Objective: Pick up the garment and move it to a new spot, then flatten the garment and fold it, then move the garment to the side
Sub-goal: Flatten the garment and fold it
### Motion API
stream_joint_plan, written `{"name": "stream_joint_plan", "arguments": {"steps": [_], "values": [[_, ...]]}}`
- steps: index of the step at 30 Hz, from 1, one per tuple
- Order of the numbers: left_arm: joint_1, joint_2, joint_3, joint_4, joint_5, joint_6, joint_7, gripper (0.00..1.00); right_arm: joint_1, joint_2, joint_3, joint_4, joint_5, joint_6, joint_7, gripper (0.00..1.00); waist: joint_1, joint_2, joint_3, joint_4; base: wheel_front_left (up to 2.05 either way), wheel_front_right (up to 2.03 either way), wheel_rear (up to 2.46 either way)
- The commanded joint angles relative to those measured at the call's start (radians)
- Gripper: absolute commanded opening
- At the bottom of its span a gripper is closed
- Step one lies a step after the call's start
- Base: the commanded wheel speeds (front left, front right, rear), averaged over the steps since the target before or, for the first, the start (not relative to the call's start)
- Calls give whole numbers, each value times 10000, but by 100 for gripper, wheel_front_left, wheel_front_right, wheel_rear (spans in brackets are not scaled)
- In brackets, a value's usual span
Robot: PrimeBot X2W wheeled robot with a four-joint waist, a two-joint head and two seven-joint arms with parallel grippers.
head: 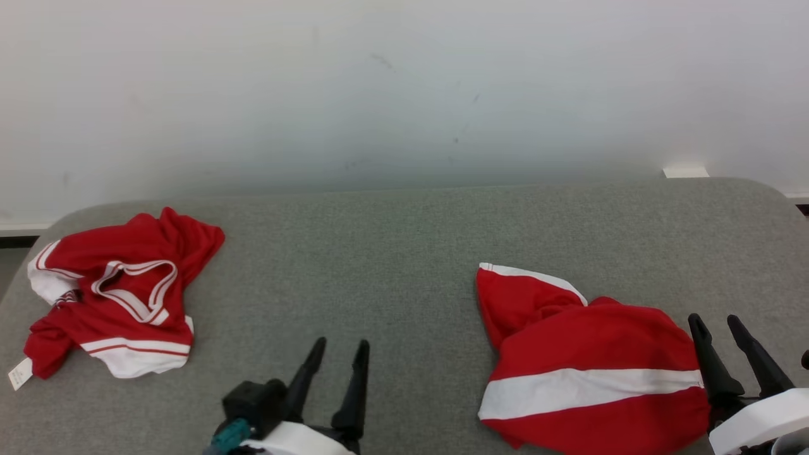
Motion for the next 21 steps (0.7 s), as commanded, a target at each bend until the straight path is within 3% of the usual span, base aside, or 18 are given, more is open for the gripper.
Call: {"name": "stream_joint_plan", "arguments": {"steps": [1, 3, 8, 21], "values": [[-187, 37, -203, 324, 3, -135, 61, 100, 201, 104, -220, -50, -241, -22, -63, 100, 0, -1, 71, -108, 0, 0, 0], [-526, 43, -551, 834, -4, -337, 318, 100, 344, 383, -576, -147, -608, -22, -78, 100, 0, -1, 121, -250, 0, 0, 0], [-1135, 40, -1535, 1803, -1329, -804, 1534, 100, 630, 1006, -1313, -466, -1061, -22, -82, 100, 0, -1, 169, -809, 0, 0, 0], [-2329, 267, -3778, 3116, -4579, -903, 3347, 100, 688, 1535, -1662, -874, -1321, -22, 2, 100, 0, -1, 753, -2260, 0, 0, 0]]}}
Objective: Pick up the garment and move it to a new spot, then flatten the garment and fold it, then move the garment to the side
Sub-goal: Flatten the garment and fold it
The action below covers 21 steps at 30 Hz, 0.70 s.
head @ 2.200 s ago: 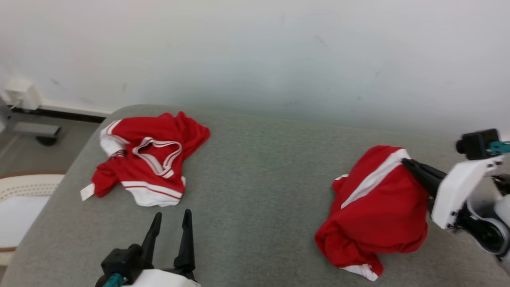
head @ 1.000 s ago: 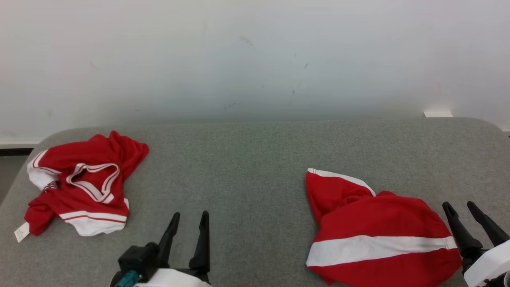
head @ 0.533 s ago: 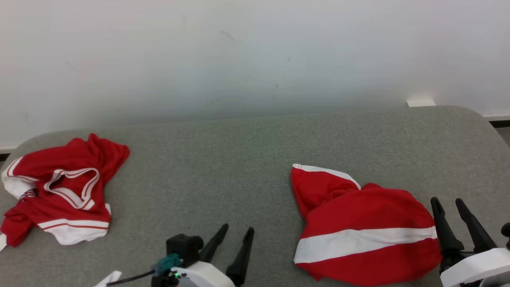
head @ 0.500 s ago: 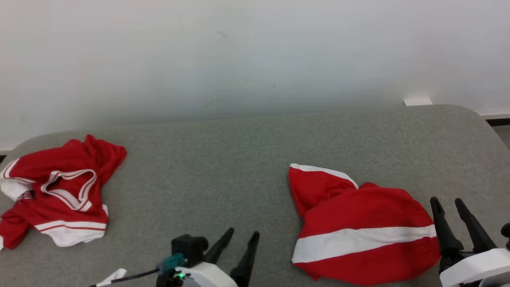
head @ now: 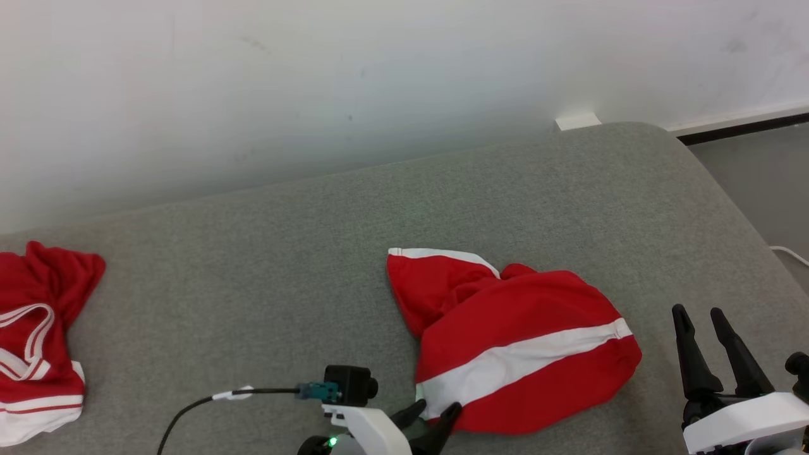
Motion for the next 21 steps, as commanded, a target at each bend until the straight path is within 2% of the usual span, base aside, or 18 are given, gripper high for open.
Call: {"name": "stream_joint_plan", "arguments": {"steps": [1, 3, 4, 6, 7, 13, 19, 21], "values": [[-175, 207, -80, 51, -336, -33, 32, 100, 71, 54, -40, -30, -50, -22, -1, 100, 0, -1, 183, -256, 0, 0, 0], [-283, 304, -263, 62, -612, -32, -68, 100, 78, 93, -64, -27, -67, -22, -5, 100, 0, -1, 248, -353, 0, 0, 0], [-337, 347, -351, 84, -753, -32, -159, 91, 100, 99, -79, -18, -76, -22, -10, 100, 0, -1, 267, -377, 0, 0, 0], [-440, 423, -488, 135, -928, -33, -357, 15, 144, 105, -112, 7, -81, -22, -20, 100, 0, -1, 294, -396, 0, 0, 0], [-510, 457, -549, 170, -976, -33, -469, 0, 161, 114, -130, 15, -84, -22, -24, 100, 0, -1, 305, -387, 0, 0, 0], [-846, 612, -1078, 390, -1153, -32, -1059, 0, 170, 125, -189, 92, -197, -22, -48, 100, 0, -1, 173, -30, 0, 0, 0], [-1344, 894, -1253, 485, -555, -10, -1998, 0, 307, 17, -243, 31, -319, -22, -54, 100, 0, -1, -144, 545, 0, 0, 0], [-1534, 1045, -1237, 503, -299, 155, -2332, 0, 407, 6, -300, 26, -363, -22, -50, 100, 0, -1, -297, 826, 0, 0, 0]]}}
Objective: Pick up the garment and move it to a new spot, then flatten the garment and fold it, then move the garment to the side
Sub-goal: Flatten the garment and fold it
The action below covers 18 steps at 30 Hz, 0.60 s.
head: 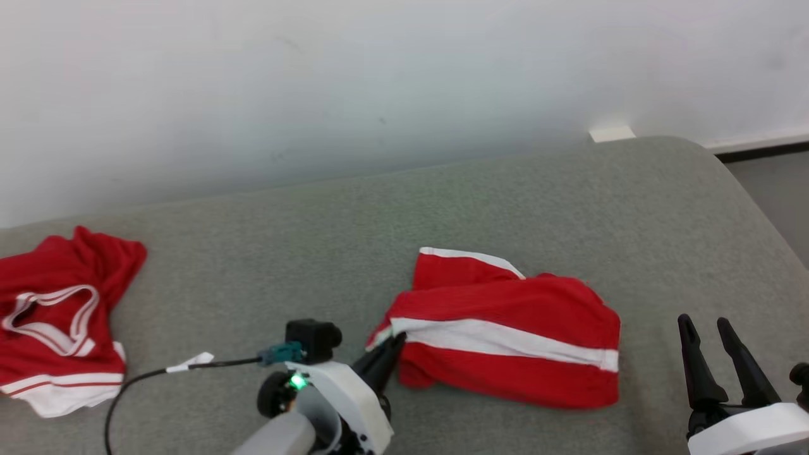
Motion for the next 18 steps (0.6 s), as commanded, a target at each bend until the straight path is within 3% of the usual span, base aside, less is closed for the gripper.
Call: {"name": "stream_joint_plan", "arguments": {"steps": [1, 12, 16, 17, 18], "values": [[-75, 157, 12, 26, 171, 94, -111, 0, 208, -53, -8, -11, -108, -22, -23, 100, 0, -1, -246, 318, 0, 0, 0], [432, 1389, 351, -417, 718, 1537, -474, 0, 461, 79, 3, -5, -305, -22, 110, 100, 0, -1, -544, 1339, 0, 0, 0], [1007, 1340, 413, -457, 598, 1783, -663, 0, 470, 153, 55, 45, -331, -22, 155, 100, 0, -1, -494, 1462, 0, 0, 0], [1132, 1294, 395, -392, 590, 1775, -706, 30, 466, 180, 76, 51, -333, -22, 161, 100, 0, -1, -484, 1482, 0, 0, 0], [1228, 1251, 349, -306, 637, 1761, -753, 84, 460, 197, 90, 58, -344, -22, 155, 100, 0, -1, -476, 1499, 0, 0, 0]]}}
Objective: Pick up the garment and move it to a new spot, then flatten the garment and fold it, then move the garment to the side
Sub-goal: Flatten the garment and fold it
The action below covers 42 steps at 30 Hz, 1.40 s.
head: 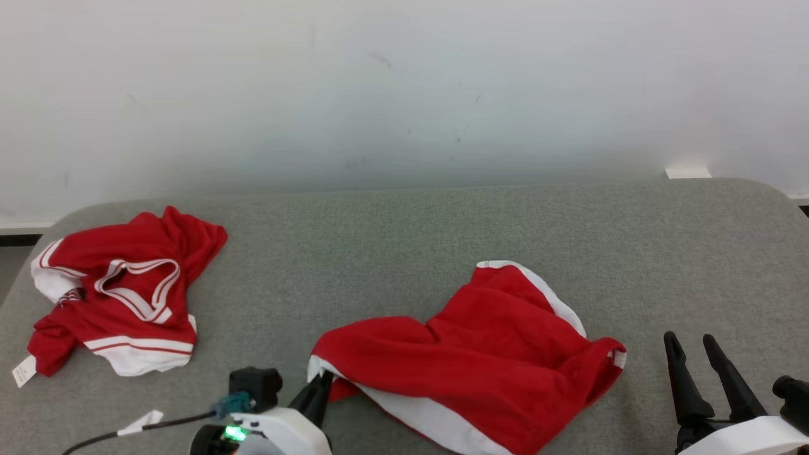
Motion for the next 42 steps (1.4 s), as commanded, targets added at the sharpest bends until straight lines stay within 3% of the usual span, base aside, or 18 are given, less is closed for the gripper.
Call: {"name": "stream_joint_plan", "arguments": {"steps": [1, 8, 14, 20, 29, 42], "values": [[131, -32, -19, 80, 72, -64, -125, 100, 116, 13, 18, 30, -32, -22, 17, 100, 0, 0, 16, 16, 0, 0, 0], [265, -187, 527, -96, 646, 62, -325, 100, 111, 62, 57, 75, -36, -22, -6, 100, 0, 0, 30, 87, 0, 0, 0], [1281, 77, 2213, -1899, 1835, 724, -328, 100, 238, 107, 63, 66, -5, -22, -31, 100, 0, 0, -24, 96, 0, 0, 0], [2614, -223, 3930, -3687, 2962, 1026, -330, 100, 300, 116, 16, 93, -31, -22, 1, 100, 0, 0, -43, 182, 0, 0, 0], [3536, -1166, 5156, -4056, 3984, 298, -331, 100, 139, 160, 175, 519, 53, -22, 557, 100, 0, 0, -42, 483, 0, 0, 0], [3310, -1969, 5699, -3646, 4805, -597, -332, 100, -1523, 631, -293, 2810, 175, -22, 3043, 100, 0, 0, 102, 1128, 0, 0, 0]]}}
